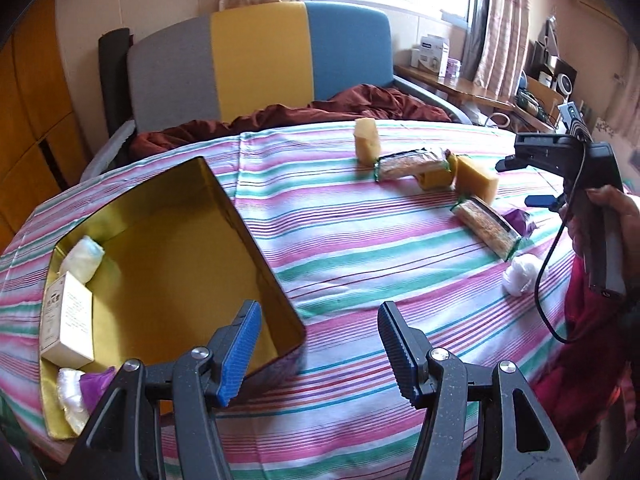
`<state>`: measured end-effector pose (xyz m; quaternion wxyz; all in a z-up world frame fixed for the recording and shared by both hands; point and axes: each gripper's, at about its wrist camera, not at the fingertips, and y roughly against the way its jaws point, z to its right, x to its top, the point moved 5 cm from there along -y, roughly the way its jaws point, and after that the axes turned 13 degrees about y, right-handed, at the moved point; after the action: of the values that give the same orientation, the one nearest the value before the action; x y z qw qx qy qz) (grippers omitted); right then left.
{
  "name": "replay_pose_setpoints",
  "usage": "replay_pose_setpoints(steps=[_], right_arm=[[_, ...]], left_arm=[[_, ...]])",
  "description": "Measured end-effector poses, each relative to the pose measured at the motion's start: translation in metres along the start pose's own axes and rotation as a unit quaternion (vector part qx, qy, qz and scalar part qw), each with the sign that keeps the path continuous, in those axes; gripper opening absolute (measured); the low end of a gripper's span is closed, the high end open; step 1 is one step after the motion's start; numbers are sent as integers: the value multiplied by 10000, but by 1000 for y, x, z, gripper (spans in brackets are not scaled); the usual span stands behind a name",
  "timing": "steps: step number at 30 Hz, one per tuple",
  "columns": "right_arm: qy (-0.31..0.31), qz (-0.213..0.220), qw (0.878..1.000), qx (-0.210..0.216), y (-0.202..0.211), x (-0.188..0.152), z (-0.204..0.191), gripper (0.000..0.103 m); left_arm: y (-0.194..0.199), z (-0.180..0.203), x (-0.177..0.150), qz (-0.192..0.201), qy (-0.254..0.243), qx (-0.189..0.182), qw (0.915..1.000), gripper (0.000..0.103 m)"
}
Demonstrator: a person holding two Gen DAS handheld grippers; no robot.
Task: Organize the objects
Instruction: 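Move both tools back toward the remaining items on the table, then reach the left tool to the yellow sponge and close on it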
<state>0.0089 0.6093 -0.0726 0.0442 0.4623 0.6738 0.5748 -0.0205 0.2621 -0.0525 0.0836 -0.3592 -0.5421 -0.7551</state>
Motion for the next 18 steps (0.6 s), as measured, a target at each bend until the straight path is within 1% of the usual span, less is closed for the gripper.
replay_pose_setpoints(steps=[4,7,8,11,16,18], right_arm=[[-414,146,9990,22,7,2,16,78],[-695,170,9973,189,8,1,25,78],[-743,157,9968,230,8,0,26,78],[-735,125,9967,327,7,-1,23,78],[-588,79,9970,504,6,-1,13,79],[-542,71,9969,568,6,-1,11,79]], left_arm=[[-8,11,3,-83,-117,-55,9999,62],[-15,18,12,-155,-87,-132,9998,67],[-18,20,16,-200,-26,-180,9996,67],[-27,26,34,-301,118,-306,9990,67],[-42,41,74,-143,148,-348,9992,67],[-52,46,90,-148,162,-393,9990,67]])
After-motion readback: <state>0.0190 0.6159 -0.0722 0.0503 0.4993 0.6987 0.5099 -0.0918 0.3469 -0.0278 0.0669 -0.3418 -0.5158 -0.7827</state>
